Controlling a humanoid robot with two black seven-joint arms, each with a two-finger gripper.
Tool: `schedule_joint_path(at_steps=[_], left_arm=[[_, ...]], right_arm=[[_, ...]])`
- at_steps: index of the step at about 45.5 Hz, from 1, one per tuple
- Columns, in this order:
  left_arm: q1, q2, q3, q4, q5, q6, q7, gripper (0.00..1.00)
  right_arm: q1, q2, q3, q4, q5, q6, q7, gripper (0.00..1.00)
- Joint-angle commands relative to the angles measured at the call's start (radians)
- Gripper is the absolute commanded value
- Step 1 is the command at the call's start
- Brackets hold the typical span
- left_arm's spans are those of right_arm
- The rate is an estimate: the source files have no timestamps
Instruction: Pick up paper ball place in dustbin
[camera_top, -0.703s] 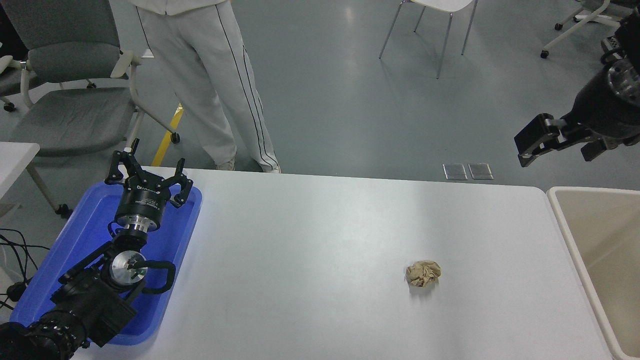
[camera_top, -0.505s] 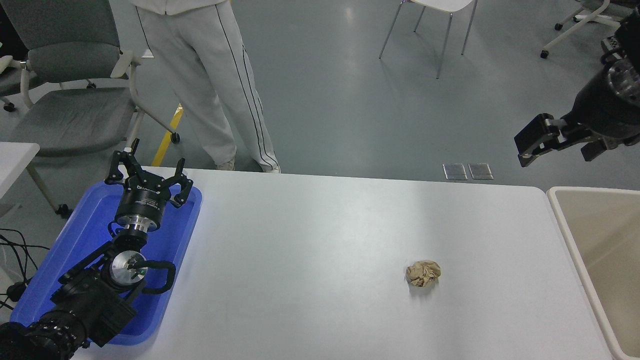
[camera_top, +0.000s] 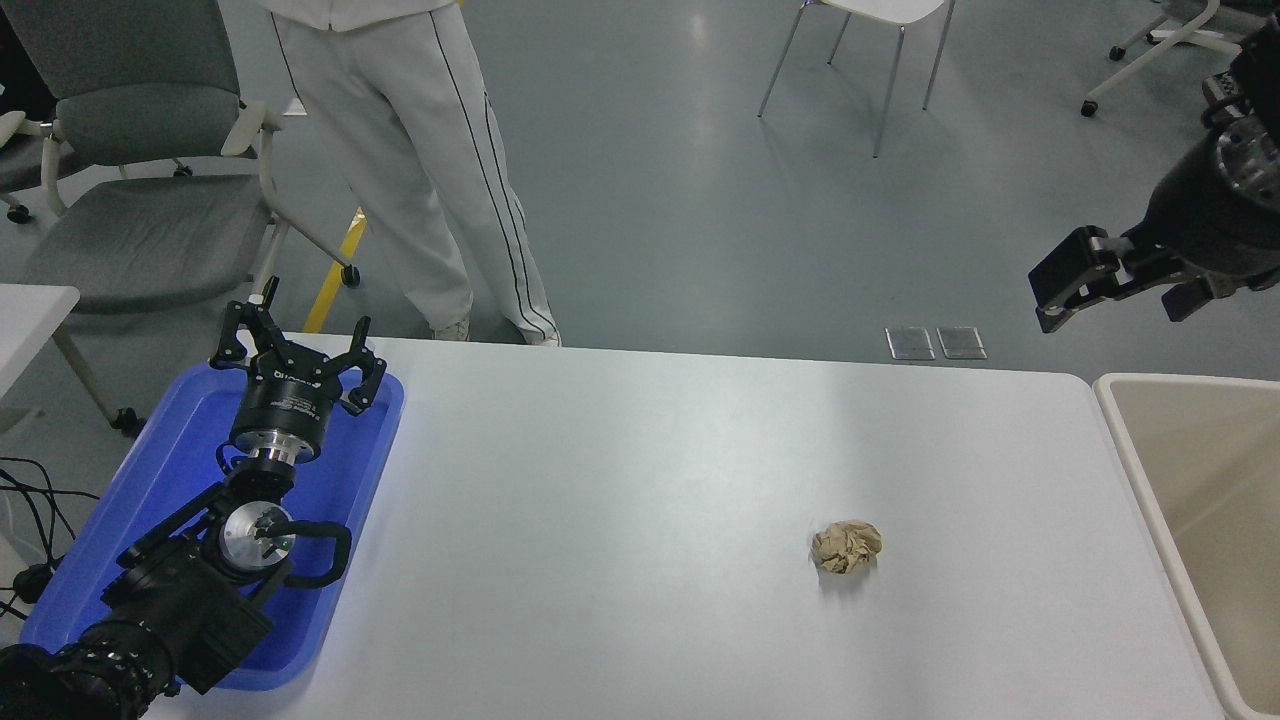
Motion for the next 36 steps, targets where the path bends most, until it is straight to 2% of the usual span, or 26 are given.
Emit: schedule_joint_path(at_steps=[1, 21, 36], left_arm=[[-0.001, -0.001, 0.0, 0.0, 0.0, 0.0, 0.0, 1.0], [0.001, -0.001, 0.0, 0.0, 0.0, 0.0, 0.0, 1.0], [0.001, -0.001, 0.0, 0.0, 0.0, 0.0, 0.0, 1.0]], right_arm=[[-0.002, -0.001, 0.001, 0.0, 0.0, 0.0, 0.0, 1.0], [-0.029, 0.003, 0.014, 0.0, 0.0, 0.0, 0.0, 1.0], [-0.118, 0.001, 0.163, -0.029, 0.0, 0.0, 0.0, 1.0]])
